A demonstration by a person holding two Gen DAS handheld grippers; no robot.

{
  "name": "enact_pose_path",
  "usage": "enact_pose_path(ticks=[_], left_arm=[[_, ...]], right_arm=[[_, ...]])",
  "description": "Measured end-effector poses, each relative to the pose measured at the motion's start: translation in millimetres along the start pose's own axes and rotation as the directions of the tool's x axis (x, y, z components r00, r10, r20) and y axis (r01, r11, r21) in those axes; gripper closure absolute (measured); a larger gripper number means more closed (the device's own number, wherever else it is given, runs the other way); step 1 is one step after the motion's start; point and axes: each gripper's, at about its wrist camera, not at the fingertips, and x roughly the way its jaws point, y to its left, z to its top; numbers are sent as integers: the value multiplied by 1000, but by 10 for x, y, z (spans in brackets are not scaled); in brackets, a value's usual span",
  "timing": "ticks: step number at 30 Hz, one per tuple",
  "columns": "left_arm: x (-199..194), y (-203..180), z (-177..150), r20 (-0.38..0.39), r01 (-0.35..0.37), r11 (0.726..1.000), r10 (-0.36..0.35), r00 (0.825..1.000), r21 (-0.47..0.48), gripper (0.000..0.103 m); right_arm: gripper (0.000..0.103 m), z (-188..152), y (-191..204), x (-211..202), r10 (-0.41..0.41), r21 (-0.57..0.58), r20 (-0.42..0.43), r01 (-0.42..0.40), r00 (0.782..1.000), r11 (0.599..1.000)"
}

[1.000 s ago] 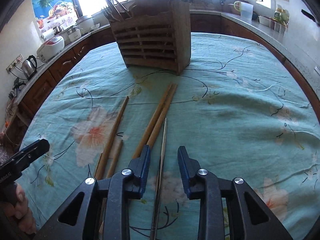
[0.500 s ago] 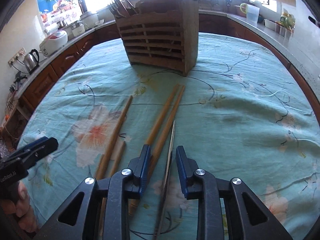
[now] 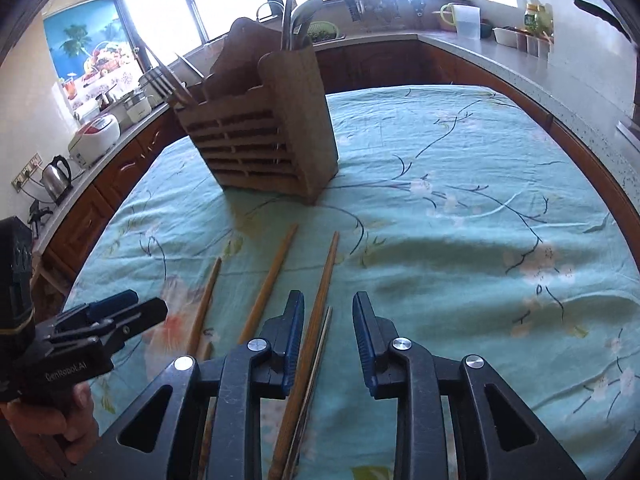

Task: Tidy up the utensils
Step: 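Grasp a wooden chopstick with the left tool while the right tool grasps another wooden chopstick, then carry both wooden chopsticks to the holder and insert them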

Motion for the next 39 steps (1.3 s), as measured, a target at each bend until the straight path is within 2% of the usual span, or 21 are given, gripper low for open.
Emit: enact_pose_path(ticks=[6,7,10,12,13,14,15,19,26,31,39], left_arm=[[380,-159,197,-70,-11,998,15,997,57,53],[416,-202,207,-57,-24,997,28,998,76,53],[512,-356,204,-44,-66,987,73,996,148,55],[555,-470,171,-23,-106,972,114,993,211,71],[560,-504,153,-15,-100,968,106,994,232,77],[568,-521,150,-18,-85,967,92,996,238,88],[572,-522,154,-24,-74,968,82,996,239,95],[544,-430,186,-45,-8,982,17,999,191,96],[-20,-184,260,62,68,991,-75,995,119,100],[-545,7,256,148,112,989,-125,981,91,100],[-1251,213,89,252,170,983,-183,950,72,100]], right_arm=[[78,159,11,385,-29,-14,-62,28,998,1000],[77,153,23,454,-31,-21,-81,30,996,999],[77,150,84,483,-52,-70,-53,48,997,996],[79,161,78,495,-51,-77,-47,47,998,996],[90,163,77,496,-71,-82,-46,67,996,994],[94,171,69,498,-70,-80,-46,66,996,995],[95,170,59,499,-61,-71,-47,57,997,996],[97,164,-4,414,-5,-12,-51,5,999,1000],[98,190,-12,-141,97,55,57,-100,994,993],[98,267,110,-636,127,40,155,-135,980,990],[98,397,238,-1240,156,0,287,-163,945,987]])
